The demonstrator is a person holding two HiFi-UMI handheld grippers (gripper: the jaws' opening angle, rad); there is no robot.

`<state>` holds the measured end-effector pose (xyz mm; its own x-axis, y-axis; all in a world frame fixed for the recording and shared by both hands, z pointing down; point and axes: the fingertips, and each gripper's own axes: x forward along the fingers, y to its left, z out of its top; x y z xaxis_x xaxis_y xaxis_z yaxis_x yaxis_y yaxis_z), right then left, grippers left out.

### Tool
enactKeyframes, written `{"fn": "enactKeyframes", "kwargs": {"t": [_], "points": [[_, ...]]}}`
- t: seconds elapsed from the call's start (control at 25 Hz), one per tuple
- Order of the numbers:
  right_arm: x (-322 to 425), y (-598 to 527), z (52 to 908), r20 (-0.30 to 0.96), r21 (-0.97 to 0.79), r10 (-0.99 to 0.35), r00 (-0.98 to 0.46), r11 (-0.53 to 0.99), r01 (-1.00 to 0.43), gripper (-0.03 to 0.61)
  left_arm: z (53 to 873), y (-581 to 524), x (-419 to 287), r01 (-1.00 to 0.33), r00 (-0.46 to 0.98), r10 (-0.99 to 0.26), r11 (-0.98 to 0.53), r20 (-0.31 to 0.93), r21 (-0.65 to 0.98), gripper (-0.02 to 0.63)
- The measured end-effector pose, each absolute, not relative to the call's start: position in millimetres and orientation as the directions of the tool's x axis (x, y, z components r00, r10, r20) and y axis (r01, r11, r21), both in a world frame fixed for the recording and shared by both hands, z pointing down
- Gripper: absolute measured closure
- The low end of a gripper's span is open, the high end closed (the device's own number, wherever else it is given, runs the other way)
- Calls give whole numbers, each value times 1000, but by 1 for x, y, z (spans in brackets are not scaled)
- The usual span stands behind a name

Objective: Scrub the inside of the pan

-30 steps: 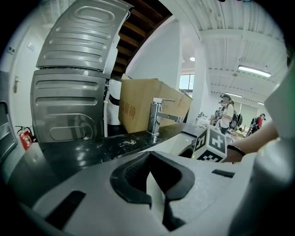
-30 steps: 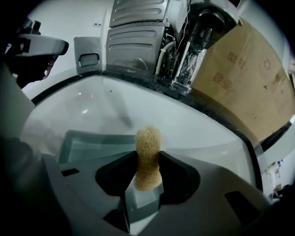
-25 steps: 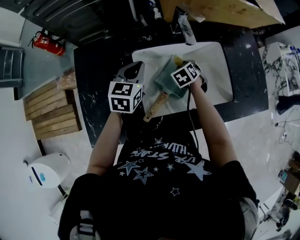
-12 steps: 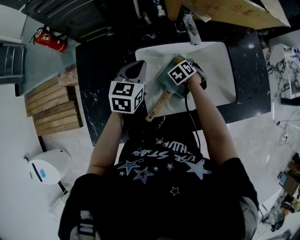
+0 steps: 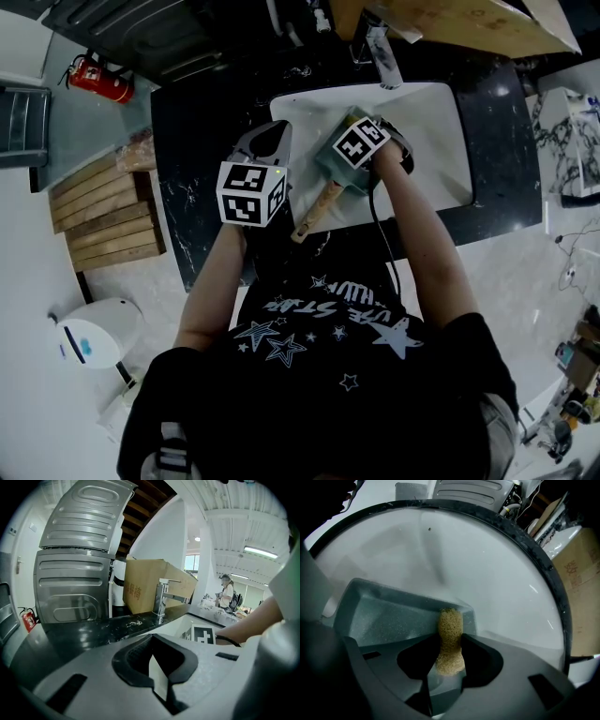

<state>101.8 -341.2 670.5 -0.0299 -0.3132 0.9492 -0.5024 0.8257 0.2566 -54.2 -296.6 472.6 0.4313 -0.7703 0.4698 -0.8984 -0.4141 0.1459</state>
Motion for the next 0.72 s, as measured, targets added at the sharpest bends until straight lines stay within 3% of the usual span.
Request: {"fn": "enactKeyframes", "kwargs": {"t": [0.72], "points": [[76, -298, 654, 971, 165, -221, -95, 899, -406, 431, 465, -292, -59, -898, 437, -780, -410, 448, 161, 606]]}}
